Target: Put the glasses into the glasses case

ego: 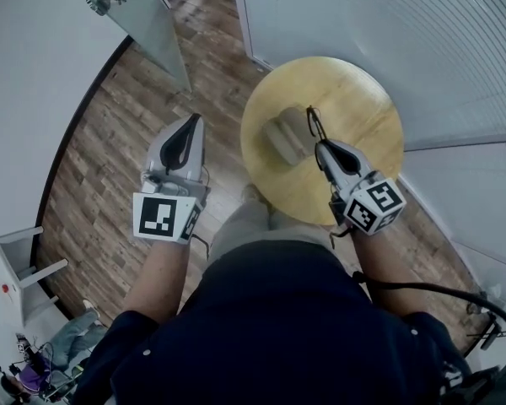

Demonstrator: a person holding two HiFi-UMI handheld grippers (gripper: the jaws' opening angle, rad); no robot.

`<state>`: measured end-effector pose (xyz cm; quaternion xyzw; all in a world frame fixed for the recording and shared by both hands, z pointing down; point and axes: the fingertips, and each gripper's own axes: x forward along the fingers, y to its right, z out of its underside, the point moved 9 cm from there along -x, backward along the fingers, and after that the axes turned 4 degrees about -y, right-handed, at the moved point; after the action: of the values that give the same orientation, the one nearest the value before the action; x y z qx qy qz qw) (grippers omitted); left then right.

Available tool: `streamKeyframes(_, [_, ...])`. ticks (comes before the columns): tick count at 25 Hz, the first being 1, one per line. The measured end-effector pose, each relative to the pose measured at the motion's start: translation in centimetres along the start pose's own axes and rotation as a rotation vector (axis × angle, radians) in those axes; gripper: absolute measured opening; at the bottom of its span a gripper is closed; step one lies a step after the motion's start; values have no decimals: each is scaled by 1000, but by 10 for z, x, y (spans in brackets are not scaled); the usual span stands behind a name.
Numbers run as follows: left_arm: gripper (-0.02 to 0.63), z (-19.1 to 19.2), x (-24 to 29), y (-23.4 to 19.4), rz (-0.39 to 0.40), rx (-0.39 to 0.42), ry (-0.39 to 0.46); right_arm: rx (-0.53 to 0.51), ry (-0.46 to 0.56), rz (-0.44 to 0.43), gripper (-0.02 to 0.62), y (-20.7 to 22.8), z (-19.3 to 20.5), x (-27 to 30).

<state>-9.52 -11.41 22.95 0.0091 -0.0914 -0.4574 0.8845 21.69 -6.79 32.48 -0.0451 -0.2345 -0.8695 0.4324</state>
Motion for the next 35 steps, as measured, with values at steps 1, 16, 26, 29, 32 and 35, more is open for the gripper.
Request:
streamKeyframes(1, [2, 2, 2, -4, 4, -7, 1, 8, -5, 7, 28, 1, 1, 4])
streamKeyframes(16, [2, 58, 30, -54, 51, -23, -74, 47, -93, 48, 28, 10, 33, 57])
streamKeyframes(26, [2, 81, 65, -44, 86, -63, -124, 88, -151, 39, 28, 33, 58, 82])
streamKeyframes(29, [2, 91, 70, -42, 88, -81, -128, 104, -166, 32, 28, 41, 69, 86])
streamKeyframes(32, [2, 101, 73, -44, 81, -86, -145, 118, -183, 21, 28, 46, 79, 94])
streamKeyframes(35, [2, 111, 78, -51, 71, -85, -168, 128, -202, 20, 28, 51, 87, 102])
